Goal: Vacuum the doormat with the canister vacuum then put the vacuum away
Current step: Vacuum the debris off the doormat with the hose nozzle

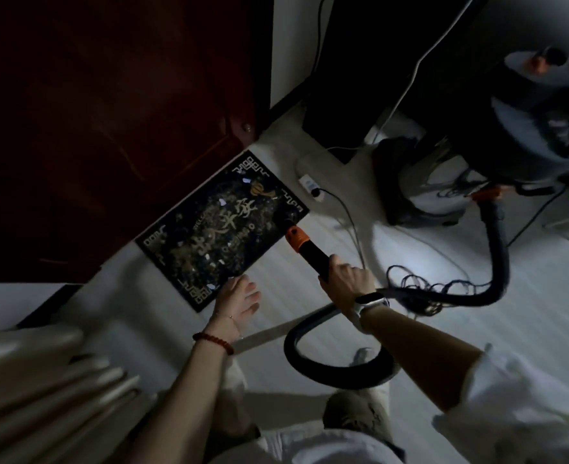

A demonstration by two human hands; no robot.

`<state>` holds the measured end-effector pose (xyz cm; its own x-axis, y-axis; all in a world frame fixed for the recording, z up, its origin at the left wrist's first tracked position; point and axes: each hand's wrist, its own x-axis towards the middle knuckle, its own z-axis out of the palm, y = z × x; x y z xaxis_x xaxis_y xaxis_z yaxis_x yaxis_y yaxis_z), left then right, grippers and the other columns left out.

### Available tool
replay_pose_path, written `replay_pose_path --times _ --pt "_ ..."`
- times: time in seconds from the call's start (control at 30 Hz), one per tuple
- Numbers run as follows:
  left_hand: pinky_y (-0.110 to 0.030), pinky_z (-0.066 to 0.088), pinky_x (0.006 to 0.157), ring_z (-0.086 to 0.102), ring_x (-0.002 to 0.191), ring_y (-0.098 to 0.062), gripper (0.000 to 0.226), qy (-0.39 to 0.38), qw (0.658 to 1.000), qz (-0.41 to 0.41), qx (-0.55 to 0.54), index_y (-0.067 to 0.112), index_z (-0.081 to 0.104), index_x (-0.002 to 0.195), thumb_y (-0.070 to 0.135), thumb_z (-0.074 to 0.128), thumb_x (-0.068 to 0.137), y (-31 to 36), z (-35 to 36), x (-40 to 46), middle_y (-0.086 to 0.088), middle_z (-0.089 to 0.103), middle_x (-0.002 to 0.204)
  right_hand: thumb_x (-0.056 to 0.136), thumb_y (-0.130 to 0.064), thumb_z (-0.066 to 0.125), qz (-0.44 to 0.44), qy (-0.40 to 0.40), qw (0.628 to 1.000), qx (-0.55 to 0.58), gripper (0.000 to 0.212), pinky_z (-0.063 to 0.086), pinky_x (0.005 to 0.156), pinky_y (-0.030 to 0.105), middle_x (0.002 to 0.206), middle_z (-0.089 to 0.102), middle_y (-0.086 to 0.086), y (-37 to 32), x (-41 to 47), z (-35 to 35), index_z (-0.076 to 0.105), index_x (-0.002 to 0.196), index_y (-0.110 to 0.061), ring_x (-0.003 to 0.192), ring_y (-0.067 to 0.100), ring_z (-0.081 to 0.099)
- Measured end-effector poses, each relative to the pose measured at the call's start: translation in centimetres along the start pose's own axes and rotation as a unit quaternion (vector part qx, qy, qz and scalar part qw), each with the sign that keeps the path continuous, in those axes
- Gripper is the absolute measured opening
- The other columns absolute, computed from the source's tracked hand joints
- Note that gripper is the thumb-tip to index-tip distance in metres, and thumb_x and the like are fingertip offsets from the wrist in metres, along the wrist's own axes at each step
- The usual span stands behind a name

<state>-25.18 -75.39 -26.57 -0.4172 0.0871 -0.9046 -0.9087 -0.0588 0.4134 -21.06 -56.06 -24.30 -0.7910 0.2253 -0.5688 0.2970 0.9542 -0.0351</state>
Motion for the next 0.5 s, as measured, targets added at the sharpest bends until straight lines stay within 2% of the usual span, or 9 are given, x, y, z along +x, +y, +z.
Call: replay_pose_path --times 0.1,0.17,0.23,0.3,0.37,0.5 --pt "-0.025 0.037 0.063 0.048 0.069 -0.014 0.009 0.045 0.996 0.048 0.061 0.01 0.047 0.096 0.015 0.04 0.098 2.4 -6.1 1.6 -0.004 0.048 0.079 0.098 -0.024 0.033 -0.023 -0.001 0.998 -0.05 0.024 0.035 0.061 0.035 0.103 0.063 0.012 -4.3 1.6 2.1 0.042 0.111 -0.006 0.09 0.032 0.063" --pt "-0.024 0.034 0.06 0.045 0.064 -0.015 0.014 0.062 0.99 0.071 0.107 0.012 0.049 0.085 0.013 0.042 0.097 3.4 -9.0 2.9 -0.003 0.045 0.072 0.098 -0.021 0.033 -0.023 -0.009 0.996 -0.082 0.025 0.041 0.069 0.035 0.108 0.062 0.012 -5.2 2.3 3.4 0.042 0.115 -0.006 0.096 0.031 0.062" --pt "-0.023 0.039 0.062 0.052 0.073 -0.018 0.007 0.067 0.986 0.078 0.131 0.011 0.049 0.093 0.013 0.044 0.096 3.8 -11.0 4.3 -0.005 0.052 0.081 0.098 -0.021 0.033 -0.001 -0.014 0.996 -0.09 0.025 0.043 0.072 0.035 0.11 0.061 0.011 -5.3 2.7 5.0 0.041 0.116 -0.006 0.097 0.031 0.062" --pt "-0.023 0.043 0.066 0.056 0.087 -0.021 0.008 0.065 0.983 0.08 0.154 0.011 0.048 0.103 0.014 0.045 0.096 3.7 -12.1 6.2 -0.007 0.055 0.095 0.098 -0.022 0.031 0.019 -0.016 0.996 -0.091 0.024 0.039 0.066 0.034 0.109 0.061 0.01 -5.3 3.2 7.1 0.041 0.115 -0.007 0.095 0.03 0.063" --pt "-0.023 0.043 0.066 0.056 0.079 -0.017 0.007 0.061 0.979 0.082 0.179 0.012 0.047 0.102 0.014 0.046 0.096 3.5 -12.5 8.6 -0.006 0.054 0.093 0.099 -0.028 0.031 0.031 -0.024 0.996 -0.074 0.027 0.034 0.063 0.033 0.107 0.062 0.009 -5.8 4.0 9.5 0.04 0.114 -0.008 0.092 0.03 0.064" --pt "-0.022 0.04 0.062 0.052 0.074 -0.013 0.006 0.049 0.971 0.088 0.217 0.013 0.046 0.102 0.014 0.043 0.097 2.1 -12.9 14.3 -0.005 0.052 0.088 0.095 -0.044 0.037 0.056 -0.041 0.997 0.025 0.036 0.04 0.061 0.034 0.104 0.062 0.008 -6.6 5.9 14.8 0.038 0.11 -0.012 0.086 0.031 0.064"
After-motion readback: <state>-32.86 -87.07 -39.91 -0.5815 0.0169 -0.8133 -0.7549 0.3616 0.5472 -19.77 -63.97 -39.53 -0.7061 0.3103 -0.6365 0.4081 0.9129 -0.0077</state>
